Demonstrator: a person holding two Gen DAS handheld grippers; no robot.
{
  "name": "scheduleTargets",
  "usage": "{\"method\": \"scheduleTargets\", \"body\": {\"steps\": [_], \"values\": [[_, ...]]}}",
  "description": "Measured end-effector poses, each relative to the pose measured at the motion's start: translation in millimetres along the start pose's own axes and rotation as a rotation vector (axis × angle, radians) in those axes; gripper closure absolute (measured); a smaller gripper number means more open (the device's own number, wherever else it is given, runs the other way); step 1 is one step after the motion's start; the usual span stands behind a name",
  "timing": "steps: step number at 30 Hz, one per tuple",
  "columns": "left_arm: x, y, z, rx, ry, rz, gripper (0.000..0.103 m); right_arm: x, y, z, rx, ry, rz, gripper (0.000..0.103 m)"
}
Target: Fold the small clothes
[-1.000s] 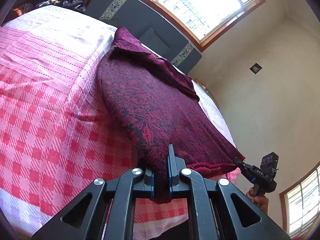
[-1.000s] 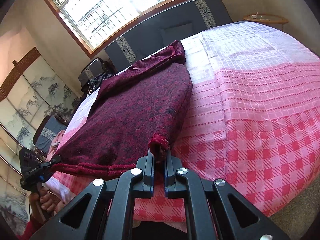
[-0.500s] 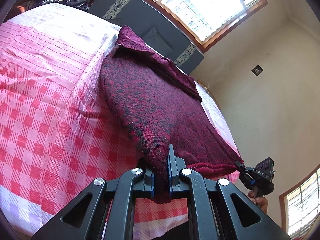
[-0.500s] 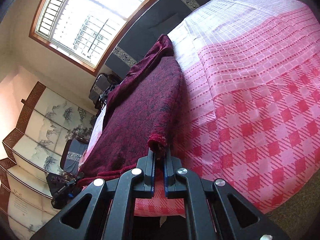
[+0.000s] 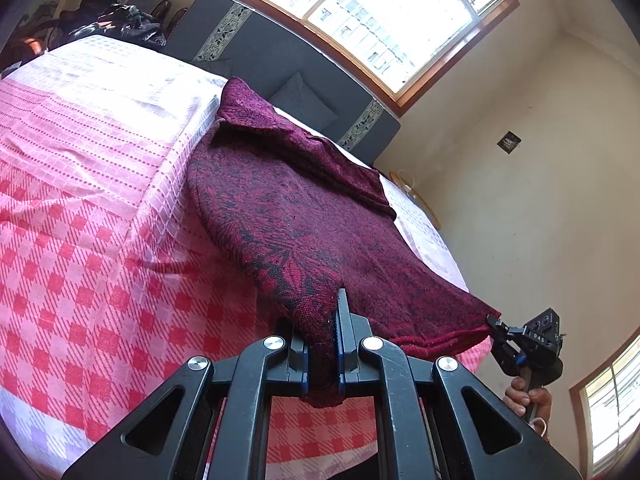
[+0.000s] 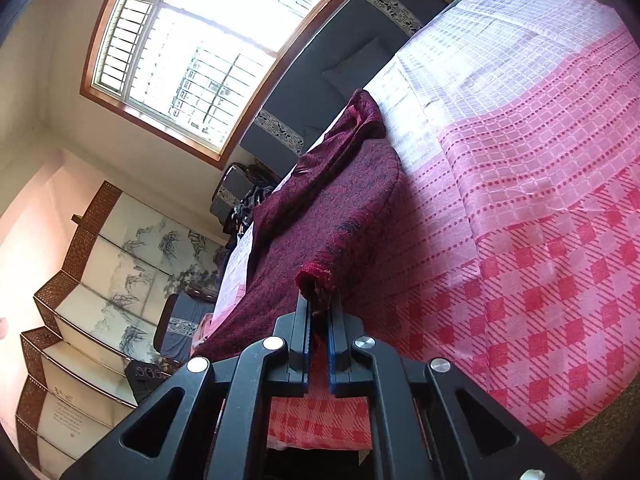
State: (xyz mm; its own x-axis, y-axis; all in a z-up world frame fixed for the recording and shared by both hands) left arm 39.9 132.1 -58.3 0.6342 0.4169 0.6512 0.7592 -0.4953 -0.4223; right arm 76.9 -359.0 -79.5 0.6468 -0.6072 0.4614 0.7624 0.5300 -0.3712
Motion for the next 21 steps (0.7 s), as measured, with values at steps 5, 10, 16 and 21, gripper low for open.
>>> {"method": "scheduleTargets", "body": {"steps": [5,10,16,21], "values": [[-8,-1,9,0.001,-0.035,0.006,0.094,-12,-4,-9,-0.012,0.020,0.008,0.098],[-6,-8,14,-0.024,-0.067,-0.008,0.094,-19,-11,-18,0.012,0.065,0.000,0.098],[-6,-15,17,-0.021,-0.072,0.004,0.094,-24,-22,-21,0.035,0.096,-0.001,0.098],[-9,-24,22,-0.012,-0.072,0.011,0.094,-35,-29,-24,0.026,0.104,0.022,0.098]]}}
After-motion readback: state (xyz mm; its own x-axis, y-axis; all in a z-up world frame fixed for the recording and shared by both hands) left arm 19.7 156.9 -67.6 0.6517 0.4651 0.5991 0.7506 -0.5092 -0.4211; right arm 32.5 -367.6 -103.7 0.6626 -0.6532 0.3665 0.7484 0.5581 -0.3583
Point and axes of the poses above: each gripper's, at about its wrist camera, not at the fingertips, and y roughly the way its jaws point, z to its left, x to its top, the point moved 2 cm from there along y, roughly the way its jaws point, and after that the axes turned 7 degrees about -z, right-handed, at the moved point
